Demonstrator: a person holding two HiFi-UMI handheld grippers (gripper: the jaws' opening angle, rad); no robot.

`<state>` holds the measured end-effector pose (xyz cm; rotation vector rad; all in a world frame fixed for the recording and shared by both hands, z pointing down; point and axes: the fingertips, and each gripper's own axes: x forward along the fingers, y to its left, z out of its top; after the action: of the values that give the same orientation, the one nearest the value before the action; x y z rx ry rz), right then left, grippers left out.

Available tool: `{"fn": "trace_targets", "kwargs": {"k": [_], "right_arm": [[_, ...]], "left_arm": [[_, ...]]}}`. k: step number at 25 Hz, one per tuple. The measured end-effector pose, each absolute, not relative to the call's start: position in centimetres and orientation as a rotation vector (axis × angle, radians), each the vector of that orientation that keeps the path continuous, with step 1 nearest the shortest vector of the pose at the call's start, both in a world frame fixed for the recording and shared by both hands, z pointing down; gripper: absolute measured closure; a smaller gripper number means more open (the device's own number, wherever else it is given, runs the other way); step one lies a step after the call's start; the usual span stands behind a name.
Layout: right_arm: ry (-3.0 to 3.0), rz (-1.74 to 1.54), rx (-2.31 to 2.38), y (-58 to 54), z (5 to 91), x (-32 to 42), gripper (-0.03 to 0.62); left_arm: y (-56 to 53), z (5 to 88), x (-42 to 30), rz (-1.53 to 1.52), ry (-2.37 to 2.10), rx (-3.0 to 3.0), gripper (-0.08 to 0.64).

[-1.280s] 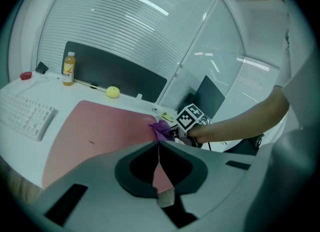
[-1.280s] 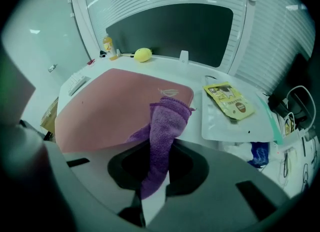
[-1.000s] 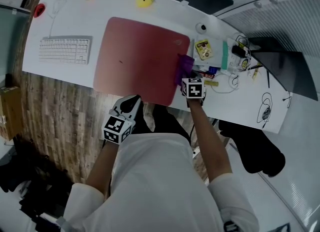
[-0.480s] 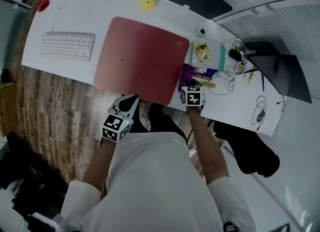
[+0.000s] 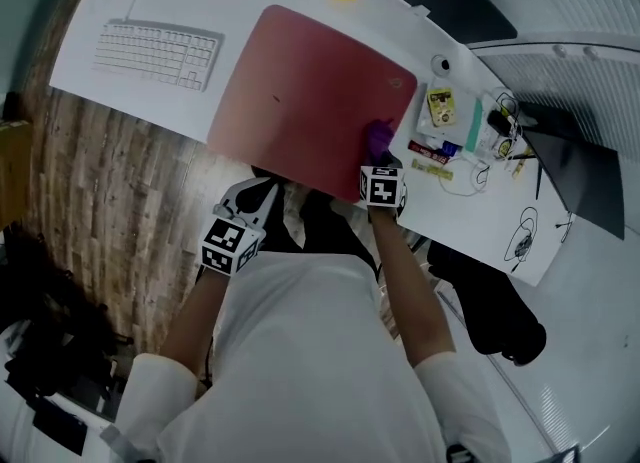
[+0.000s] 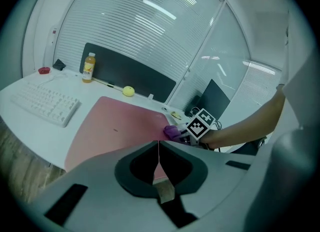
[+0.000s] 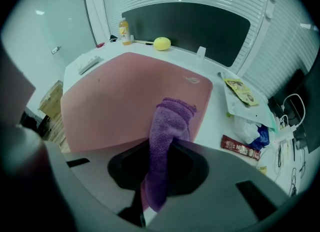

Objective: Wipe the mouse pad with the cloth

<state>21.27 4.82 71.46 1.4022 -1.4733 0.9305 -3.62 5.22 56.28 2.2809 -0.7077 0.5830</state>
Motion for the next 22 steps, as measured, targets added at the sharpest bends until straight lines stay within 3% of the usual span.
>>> {"fn": "trace_targets", "kwargs": {"k": [22], "right_arm": [[-1.635,0.918,1.237,-3.2,71.7,5.3,0.517]], "left_arm": [[0.4,57.1,-11.0,0.519,-0.863,2.186,0.540]]}}
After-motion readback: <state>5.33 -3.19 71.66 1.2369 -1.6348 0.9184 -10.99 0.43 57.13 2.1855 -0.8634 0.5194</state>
